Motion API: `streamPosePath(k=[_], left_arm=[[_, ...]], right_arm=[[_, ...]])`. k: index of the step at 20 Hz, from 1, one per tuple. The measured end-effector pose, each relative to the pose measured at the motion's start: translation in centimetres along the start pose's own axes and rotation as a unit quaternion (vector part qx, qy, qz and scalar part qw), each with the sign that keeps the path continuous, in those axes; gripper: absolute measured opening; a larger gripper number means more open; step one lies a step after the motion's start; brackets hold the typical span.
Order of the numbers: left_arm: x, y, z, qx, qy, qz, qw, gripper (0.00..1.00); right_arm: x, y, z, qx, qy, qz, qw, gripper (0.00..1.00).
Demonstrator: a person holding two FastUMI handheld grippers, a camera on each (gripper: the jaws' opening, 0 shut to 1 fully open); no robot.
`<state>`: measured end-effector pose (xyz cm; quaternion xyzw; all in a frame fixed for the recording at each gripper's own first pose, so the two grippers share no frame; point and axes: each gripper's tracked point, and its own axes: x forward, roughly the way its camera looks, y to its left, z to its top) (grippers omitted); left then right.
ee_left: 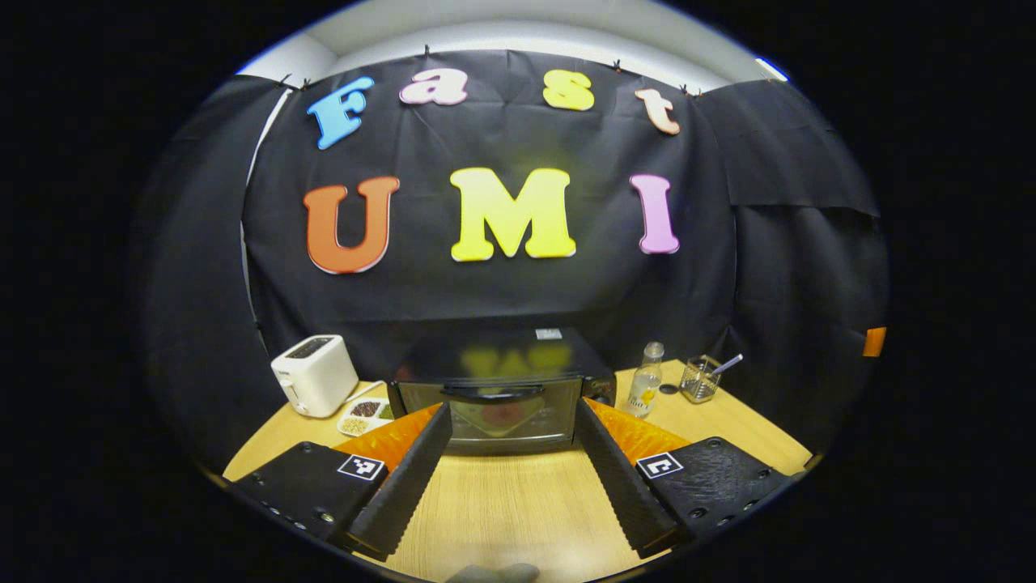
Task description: Open the electric oven with the left hand, put the food in, and close the electric oven.
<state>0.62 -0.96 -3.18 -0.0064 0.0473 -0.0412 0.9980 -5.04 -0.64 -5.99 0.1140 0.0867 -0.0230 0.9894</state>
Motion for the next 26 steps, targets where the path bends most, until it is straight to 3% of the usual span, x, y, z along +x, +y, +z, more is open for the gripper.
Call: streamPosePath(k=[6,8,9,12,19,22,23,26], left_arm=[[-12.3,-0.8,5.9,-0.018,-0.067,0.037,0.997,0.97],[-15.9,-0.9,6.5,-0.01,-0.081,0.051,0.995,0.97],[-17.6,-1.0,6.6,-0.008,-0.086,0.058,0.995,0.97],[-21.5,-1.2,6.4,-0.002,-0.095,0.078,0.992,0.96],[-25.3,-2.5,6.2,0.016,-0.088,0.077,0.993,0.97],[-25.7,-3.1,6.4,0.014,-0.086,0.07,0.994,0.97],[-25.8,-3.4,6.4,0.013,-0.087,0.068,0.994,0.97],[-26.0,-3.6,6.2,0.012,-0.085,0.067,0.994,0.97]], right_arm=[[-7.0,-2.0,5.5,-0.038,-0.081,0.036,0.995,0.96],[-9.5,-2.6,6.1,-0.056,-0.1,0.045,0.992,1.0],[-10.8,-2.9,6.4,-0.065,-0.111,0.047,0.991,0.96],[-13.6,-2.9,6.4,-0.086,-0.134,0.058,0.986,0.96],[-15.8,-2.1,4.4,-0.074,-0.124,0.083,0.986,0.96],[-15.9,-2.6,3.8,-0.072,-0.109,0.075,0.989,1.0],[-16.0,-2.8,3.8,-0.074,-0.108,0.074,0.989,0.96],[-16.3,-3.1,4.0,-0.081,-0.109,0.069,0.988,0.96]])
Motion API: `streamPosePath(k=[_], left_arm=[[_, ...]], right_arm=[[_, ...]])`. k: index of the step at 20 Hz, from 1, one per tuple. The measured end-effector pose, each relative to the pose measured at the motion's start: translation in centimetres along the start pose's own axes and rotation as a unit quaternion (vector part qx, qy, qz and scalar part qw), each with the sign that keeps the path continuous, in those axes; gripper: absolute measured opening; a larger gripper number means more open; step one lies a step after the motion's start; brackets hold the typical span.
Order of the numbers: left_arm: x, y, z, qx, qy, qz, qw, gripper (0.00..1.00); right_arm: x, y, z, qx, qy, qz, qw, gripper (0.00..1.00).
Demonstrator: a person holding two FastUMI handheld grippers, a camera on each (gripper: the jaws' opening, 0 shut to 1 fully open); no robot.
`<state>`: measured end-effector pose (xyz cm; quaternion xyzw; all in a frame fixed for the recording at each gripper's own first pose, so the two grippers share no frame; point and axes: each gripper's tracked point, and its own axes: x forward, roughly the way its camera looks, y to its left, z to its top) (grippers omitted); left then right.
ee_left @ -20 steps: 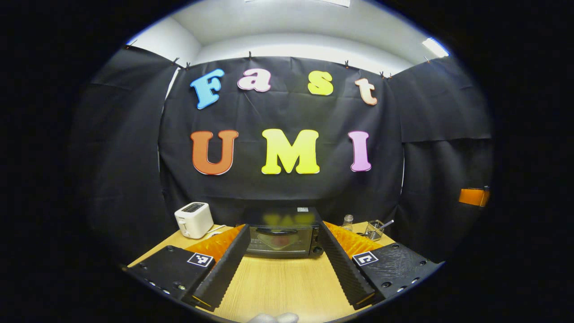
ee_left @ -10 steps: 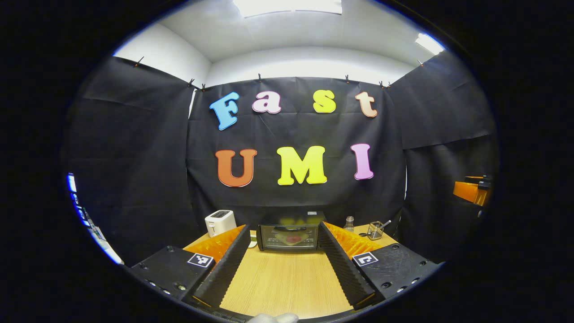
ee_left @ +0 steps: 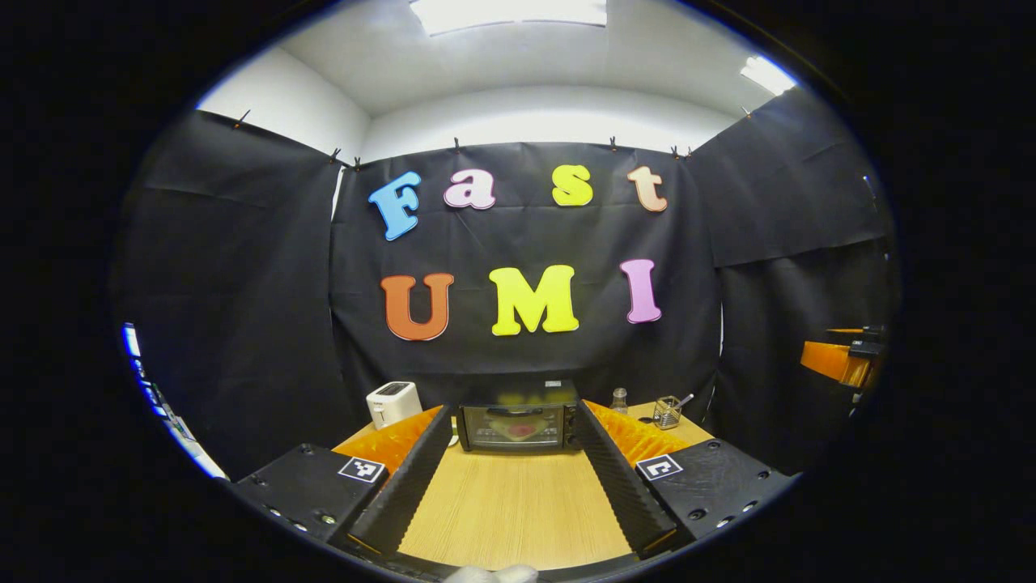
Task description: Open the electric oven with the left hand, put the food in, and close the electric oven.
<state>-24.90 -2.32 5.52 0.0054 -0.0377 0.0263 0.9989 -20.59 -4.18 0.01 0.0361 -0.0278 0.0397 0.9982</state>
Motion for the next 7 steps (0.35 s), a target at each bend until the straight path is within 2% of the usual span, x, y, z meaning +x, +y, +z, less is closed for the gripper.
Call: streamPosePath(k=[7], left_arm=[[-0.58,-0.34,0.17,-0.001,-0.001,0.001,1.0,0.97]], right_arm=[[-0.33,-0.31,0.07,-0.004,-0.001,0.009,1.0,0.96]])
